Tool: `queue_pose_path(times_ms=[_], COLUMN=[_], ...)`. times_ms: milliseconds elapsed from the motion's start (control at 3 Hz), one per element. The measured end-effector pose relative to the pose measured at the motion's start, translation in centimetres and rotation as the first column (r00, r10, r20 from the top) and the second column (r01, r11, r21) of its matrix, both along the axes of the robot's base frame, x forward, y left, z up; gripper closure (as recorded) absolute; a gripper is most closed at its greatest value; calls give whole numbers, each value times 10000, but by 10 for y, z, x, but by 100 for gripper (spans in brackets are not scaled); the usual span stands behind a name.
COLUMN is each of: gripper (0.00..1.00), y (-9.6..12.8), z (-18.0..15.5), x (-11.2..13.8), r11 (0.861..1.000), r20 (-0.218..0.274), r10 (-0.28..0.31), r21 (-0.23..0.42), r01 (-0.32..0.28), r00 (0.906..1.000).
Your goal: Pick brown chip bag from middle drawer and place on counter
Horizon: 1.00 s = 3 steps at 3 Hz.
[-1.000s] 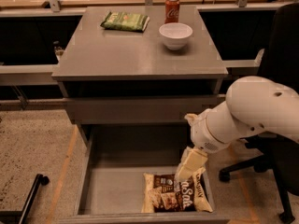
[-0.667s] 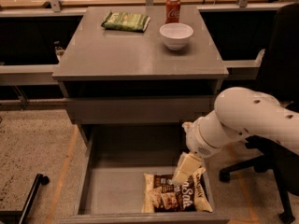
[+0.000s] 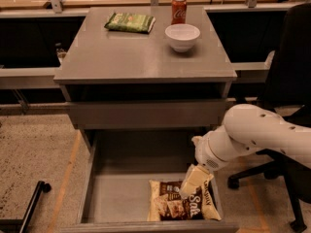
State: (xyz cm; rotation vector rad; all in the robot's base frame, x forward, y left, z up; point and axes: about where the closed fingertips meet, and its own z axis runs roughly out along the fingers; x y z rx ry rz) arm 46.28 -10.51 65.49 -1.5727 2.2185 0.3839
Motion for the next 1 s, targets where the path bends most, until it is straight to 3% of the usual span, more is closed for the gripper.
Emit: queue_pose_path(times_ms=[333, 667, 1000], gripper=[0, 0, 0], y=[1, 5, 3], z=[-11, -35, -71], x=[-2, 3, 12], r11=[9996, 9999, 9934], r20=[-174, -187, -353], r10=[60, 121, 457], r21=[-284, 39, 1065], r01=[-65, -120, -417], r00=[9998, 9998, 9983])
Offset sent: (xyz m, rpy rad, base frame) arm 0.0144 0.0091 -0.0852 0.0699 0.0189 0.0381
